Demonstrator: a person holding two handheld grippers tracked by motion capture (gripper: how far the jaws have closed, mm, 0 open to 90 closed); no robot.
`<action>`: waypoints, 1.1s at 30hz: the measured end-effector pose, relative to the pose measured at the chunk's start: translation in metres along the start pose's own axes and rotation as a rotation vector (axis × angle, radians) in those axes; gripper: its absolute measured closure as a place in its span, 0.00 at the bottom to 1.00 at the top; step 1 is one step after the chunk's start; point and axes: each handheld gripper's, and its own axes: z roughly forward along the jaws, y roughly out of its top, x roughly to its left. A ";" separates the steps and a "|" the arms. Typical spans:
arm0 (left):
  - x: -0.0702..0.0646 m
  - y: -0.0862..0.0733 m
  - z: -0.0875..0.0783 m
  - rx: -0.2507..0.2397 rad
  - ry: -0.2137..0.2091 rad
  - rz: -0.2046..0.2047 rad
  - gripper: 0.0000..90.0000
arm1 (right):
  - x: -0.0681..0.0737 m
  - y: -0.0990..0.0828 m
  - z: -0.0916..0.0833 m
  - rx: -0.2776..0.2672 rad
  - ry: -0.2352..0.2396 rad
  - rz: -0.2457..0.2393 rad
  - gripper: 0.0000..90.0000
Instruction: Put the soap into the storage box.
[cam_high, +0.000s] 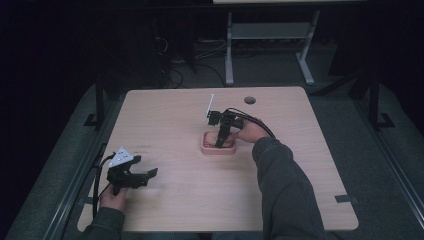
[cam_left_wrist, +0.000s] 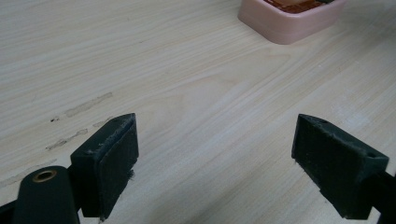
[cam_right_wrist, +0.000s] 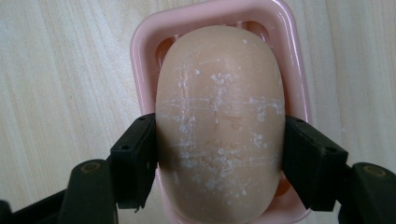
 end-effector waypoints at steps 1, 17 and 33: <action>0.000 0.000 0.000 0.000 0.000 0.000 0.16 | 0.000 0.000 0.000 0.000 0.000 0.000 0.35; 0.000 0.000 0.000 0.000 0.000 0.000 0.16 | 0.000 0.000 0.000 0.002 -0.002 -0.002 0.35; 0.000 0.000 0.000 0.001 -0.001 0.001 0.16 | 0.000 0.000 0.001 0.003 0.004 0.005 0.34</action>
